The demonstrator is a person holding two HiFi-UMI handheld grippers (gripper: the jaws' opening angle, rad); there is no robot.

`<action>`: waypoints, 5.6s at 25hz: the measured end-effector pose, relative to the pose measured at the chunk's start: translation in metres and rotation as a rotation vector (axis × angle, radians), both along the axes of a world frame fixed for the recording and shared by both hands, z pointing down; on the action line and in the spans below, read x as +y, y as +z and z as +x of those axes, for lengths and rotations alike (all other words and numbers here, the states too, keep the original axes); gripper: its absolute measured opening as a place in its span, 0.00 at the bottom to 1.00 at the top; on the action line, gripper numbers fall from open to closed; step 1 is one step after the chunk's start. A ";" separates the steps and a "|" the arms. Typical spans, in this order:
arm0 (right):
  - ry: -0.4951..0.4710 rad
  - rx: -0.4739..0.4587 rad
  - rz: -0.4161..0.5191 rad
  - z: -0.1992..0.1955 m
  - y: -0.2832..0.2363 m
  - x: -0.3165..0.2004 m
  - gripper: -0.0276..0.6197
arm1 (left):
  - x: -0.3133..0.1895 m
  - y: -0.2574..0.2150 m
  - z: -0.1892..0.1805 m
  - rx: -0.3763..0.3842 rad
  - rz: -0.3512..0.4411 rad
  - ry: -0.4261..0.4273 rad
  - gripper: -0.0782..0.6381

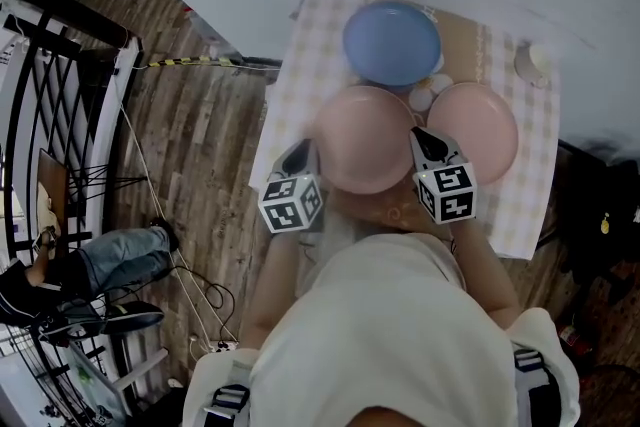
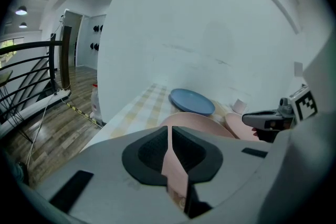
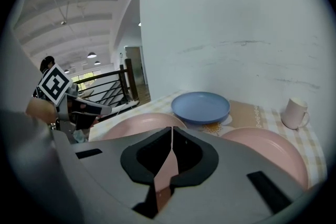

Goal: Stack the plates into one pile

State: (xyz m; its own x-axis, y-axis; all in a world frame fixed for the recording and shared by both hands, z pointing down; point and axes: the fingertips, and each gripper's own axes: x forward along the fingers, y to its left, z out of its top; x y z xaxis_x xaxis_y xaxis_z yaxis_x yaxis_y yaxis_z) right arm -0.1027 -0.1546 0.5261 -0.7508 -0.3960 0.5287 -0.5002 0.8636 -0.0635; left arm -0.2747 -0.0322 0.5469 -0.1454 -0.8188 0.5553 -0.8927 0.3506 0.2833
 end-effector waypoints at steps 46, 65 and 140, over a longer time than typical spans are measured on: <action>0.142 0.439 -0.052 0.014 0.084 -0.011 0.16 | -0.030 0.079 -0.015 0.000 -0.220 0.169 0.24; 0.160 0.399 -0.073 0.014 0.078 -0.014 0.10 | -0.023 0.073 -0.019 0.013 -0.204 0.162 0.15; 0.664 0.265 -0.056 0.249 0.028 -0.109 0.07 | -0.196 0.028 0.189 -0.126 -0.121 0.601 0.13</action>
